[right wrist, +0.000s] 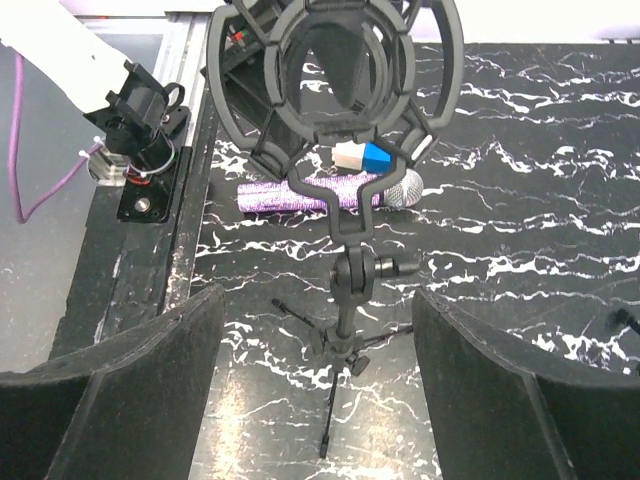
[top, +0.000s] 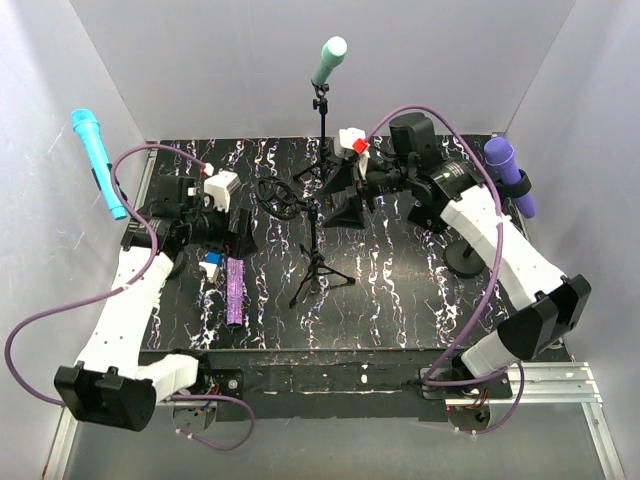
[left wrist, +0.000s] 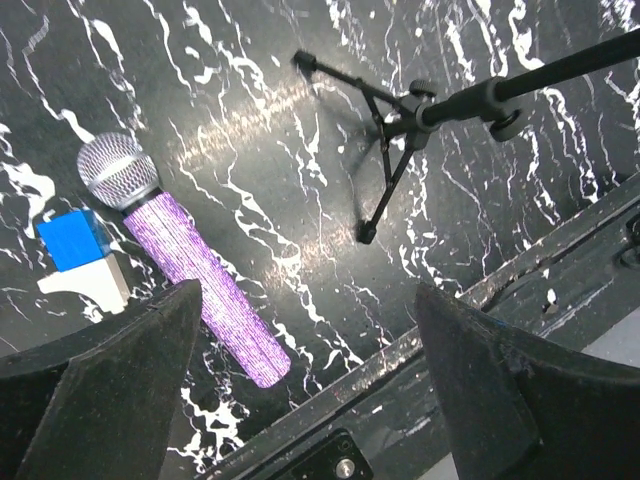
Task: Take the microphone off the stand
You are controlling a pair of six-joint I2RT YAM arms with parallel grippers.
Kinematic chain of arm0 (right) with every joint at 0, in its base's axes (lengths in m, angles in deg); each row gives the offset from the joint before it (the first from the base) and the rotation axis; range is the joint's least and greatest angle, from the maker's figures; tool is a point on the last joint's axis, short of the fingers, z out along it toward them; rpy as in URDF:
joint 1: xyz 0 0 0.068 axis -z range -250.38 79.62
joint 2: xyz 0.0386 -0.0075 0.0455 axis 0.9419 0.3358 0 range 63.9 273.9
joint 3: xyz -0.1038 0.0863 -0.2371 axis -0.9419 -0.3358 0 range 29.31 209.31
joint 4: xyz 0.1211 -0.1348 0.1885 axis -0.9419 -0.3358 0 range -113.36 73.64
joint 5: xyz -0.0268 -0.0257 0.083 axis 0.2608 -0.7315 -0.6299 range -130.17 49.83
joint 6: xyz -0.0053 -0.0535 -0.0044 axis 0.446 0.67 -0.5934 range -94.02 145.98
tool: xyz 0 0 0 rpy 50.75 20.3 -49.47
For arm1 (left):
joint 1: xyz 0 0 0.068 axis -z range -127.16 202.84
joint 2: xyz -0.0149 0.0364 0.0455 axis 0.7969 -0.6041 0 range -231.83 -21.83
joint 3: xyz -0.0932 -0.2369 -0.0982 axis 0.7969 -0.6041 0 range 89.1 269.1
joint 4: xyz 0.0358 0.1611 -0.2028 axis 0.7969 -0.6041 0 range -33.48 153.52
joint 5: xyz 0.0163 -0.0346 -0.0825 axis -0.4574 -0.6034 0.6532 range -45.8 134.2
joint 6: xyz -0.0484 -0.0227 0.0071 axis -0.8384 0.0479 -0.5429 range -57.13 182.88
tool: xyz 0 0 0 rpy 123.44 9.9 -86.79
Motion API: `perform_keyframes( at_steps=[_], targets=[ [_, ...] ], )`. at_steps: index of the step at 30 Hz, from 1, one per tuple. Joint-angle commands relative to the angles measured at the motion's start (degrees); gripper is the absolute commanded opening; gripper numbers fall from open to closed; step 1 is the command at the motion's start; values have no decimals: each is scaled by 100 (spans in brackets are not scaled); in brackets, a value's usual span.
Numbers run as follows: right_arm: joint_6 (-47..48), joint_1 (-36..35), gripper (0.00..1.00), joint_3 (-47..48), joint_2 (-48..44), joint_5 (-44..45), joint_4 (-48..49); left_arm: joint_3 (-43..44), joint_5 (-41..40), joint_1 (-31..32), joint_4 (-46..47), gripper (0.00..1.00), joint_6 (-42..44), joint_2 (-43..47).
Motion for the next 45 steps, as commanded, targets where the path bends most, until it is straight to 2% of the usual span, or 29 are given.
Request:
perform_keyframes(
  at_steps=[1, 3, 7, 11, 14, 17, 20, 21, 23, 25, 28, 34, 36, 39, 42, 45],
  targets=[
    [286, -205, 82, 548, 281, -91, -27, 134, 166, -79, 598, 87, -56, 594],
    [313, -337, 82, 742, 465, 13, -63, 99, 104, -176, 809, 88, -160, 665],
    [295, -618, 81, 883, 730, 479, 174, -59, 569, -851, 1152, 88, -730, 665],
    [278, -680, 77, 1077, 1020, 620, 131, -138, 912, -941, 1188, 86, -785, 788],
    [348, -689, 65, 1165, 1090, 752, -18, -208, 957, -941, 1188, 86, -645, 989],
    [-54, -680, 48, 1113, 1047, 1146, 147, -436, 965, -941, 1425, 85, -556, 1244],
    [-573, -671, 34, 902, 845, 1639, 359, -559, 1001, -941, 1522, 83, 197, 1376],
    [-749, -671, 29, 806, 749, 1849, 438, -621, 1018, -941, 1592, 83, 452, 1455],
    [-1520, -671, 12, 630, 573, 2472, 596, -727, 1175, -941, 1811, 82, 926, 1543],
    [-2276, -680, 1, 489, 406, 3472, 711, -814, 1447, -941, 2048, 82, 1323, 1596],
    [-3253, -671, 1, 488, 344, 4915, 554, -876, 1519, -941, 2602, 82, 1666, 1422],
    [-4353, -671, 1, 435, 177, 6209, 263, -385, 1957, -757, 2806, 77, 2807, 517],
    [-4643, -671, 1, 435, 150, 6368, 158, -410, 2046, -433, 2806, 74, 3545, 454],
    [-5030, -671, 1, 339, 115, 6386, 52, -533, 2186, 156, 2823, 72, 4179, 393],
    [-5084, -663, 1, 208, 62, 6228, 78, -534, 2030, 902, 2849, 69, 4217, 112],
    [-5163, -654, 1, 49, -34, 6272, 131, -376, 1810, 1361, 2876, 59, 3892, -344]
  ],
)
